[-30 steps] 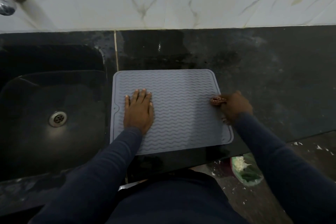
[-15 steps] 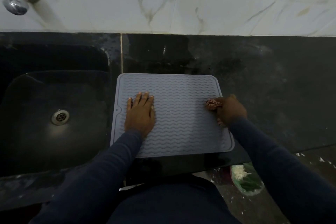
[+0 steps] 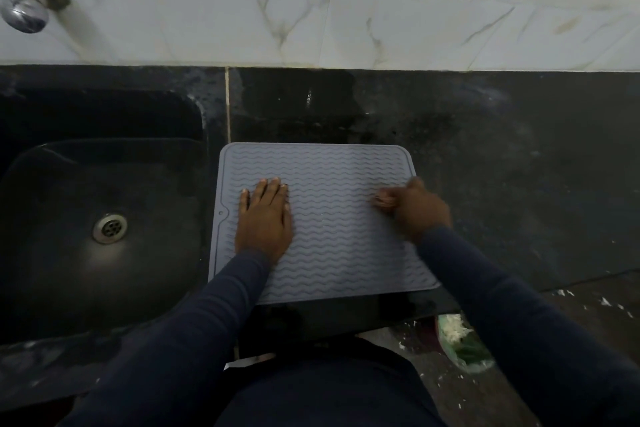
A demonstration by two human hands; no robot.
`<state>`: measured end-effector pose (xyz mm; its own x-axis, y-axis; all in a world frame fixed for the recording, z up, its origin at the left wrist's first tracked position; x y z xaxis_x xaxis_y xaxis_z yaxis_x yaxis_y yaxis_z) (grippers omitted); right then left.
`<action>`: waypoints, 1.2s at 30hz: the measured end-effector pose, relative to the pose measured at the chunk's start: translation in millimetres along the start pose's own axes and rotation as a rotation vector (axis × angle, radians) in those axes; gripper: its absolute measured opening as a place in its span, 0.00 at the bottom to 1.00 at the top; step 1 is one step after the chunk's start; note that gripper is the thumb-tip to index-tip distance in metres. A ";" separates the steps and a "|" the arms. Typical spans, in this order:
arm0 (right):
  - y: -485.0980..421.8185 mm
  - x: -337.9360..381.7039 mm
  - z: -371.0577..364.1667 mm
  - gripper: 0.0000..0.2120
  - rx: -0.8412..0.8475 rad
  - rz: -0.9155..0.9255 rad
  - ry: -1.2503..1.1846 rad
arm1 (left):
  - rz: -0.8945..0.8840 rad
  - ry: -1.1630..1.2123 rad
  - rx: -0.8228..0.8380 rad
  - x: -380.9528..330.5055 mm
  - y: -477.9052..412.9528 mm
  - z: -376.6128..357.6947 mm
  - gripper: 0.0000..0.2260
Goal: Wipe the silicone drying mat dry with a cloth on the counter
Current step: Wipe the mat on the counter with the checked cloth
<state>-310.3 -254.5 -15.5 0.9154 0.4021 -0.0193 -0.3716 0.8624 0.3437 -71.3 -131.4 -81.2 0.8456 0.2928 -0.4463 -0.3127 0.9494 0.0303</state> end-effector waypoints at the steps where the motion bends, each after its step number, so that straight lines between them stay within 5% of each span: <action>1: -1.7 -25.8 7.0 0.21 0.032 -0.103 0.008 | 0.002 -0.001 -0.004 0.2 -0.4 0.2 0.25; 4: -11.3 -46.6 26.1 0.23 0.083 -0.291 -0.061 | 0.005 -0.008 -0.001 -1.4 -0.4 0.3 0.25; 8: -5.6 68.7 31.8 0.15 -0.075 0.079 -0.218 | 0.012 -0.015 0.014 -2.1 -1.6 1.6 0.23; 12: 15.1 148.6 0.0 0.08 0.064 0.191 -0.239 | 0.013 -0.028 0.046 -0.6 -1.4 -0.4 0.23; 16: 10.4 72.9 4.1 0.08 0.009 0.147 -0.149 | 0.006 0.000 0.017 1.1 -1.3 1.4 0.25; 21: -20.7 -32.3 17.8 0.23 0.083 -0.303 -0.110 | 0.017 -0.022 0.047 -4.4 0.4 1.7 0.26; 24: -25.5 24.1 25.9 0.13 -0.008 -0.149 -0.217 | 0.033 -0.041 0.060 -4.7 -1.3 1.6 0.26; 29: -11.9 136.3 -7.5 0.16 0.016 0.146 -0.264 | 0.019 -0.057 0.050 -2.4 -0.4 2.7 0.26; 33: -12.0 38.4 1.3 0.18 0.033 0.035 -0.136 | 0.007 -0.074 0.061 -1.4 2.5 0.5 0.28; 36: -20.5 -47.7 21.9 0.19 0.105 -0.268 -0.038 | 0.008 -0.092 0.049 -0.3 1.2 -0.1 0.30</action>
<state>-342.9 -298.0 -1.1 0.9847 0.1505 -0.0880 -0.0994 0.8992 0.4262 -71.9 -130.4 -81.1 0.8799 0.3076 -0.3621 -0.3003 0.9507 0.0780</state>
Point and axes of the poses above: each hand's wrist, its own y-axis away from the middle knuckle, its own z-axis out of the back of the hand, x = y × z, the point moved 4 cm from there along -y, towards the middle knuckle, and after that the axes turned 5 degrees about x, right-handed, at the moved point
